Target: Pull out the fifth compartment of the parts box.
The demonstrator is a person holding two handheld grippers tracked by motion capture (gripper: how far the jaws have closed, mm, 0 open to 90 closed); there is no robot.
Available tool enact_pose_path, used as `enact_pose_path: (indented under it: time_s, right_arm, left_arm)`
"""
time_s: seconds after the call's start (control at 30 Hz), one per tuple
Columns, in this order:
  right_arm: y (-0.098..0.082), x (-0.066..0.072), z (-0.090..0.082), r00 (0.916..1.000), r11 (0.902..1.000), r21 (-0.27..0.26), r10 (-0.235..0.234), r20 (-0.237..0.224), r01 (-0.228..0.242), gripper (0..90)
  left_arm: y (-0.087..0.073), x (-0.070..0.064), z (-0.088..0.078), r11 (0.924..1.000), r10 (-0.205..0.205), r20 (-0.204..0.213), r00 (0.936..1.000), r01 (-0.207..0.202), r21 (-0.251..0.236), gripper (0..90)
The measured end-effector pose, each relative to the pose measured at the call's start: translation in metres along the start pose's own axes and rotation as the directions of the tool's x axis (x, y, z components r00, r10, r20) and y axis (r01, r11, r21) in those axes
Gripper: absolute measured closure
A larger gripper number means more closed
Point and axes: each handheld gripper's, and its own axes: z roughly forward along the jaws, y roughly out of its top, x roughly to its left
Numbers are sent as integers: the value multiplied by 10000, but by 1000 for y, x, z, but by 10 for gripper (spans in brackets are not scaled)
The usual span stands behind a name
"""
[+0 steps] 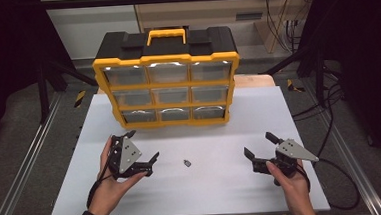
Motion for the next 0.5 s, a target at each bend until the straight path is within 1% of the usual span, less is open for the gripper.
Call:
enact_pose_path:
  time_s: [0.1,0.13,0.2,0.3,0.37,0.47,0.5]
  right_arm:
    - [-1,0,0,9999,9999,112,-92,-54,92,53]
    - [-1,0,0,9999,9999,117,-118,-45,118,53]
    - [-1,0,0,9999,9999,122,-117,-34,117,53]
    - [-1,1,1,9999,9999,113,-122,-52,122,54]
    - [0,2,1,9999,9999,79,-98,-124,99,54]
    - [0,3,0,9997,10000,32,-68,-215,68,55]
    - [1,4,0,9997,10000,46,-46,-238,47,54]
  left_arm:
    - [3,2,2,10000,15,60,10000,-15,29,36]
    - [4,4,4,10000,96,160,9998,-96,-19,30]
    - [4,4,6,9999,142,144,9998,-142,37,30]
    - [5,6,6,9997,203,19,9998,-203,158,32]
    - [7,8,8,9989,437,-158,9989,-434,179,33]
    - [8,10,10,9986,496,-264,9984,-490,214,36]
    - [8,12,13,9975,640,-336,9974,-630,321,37]
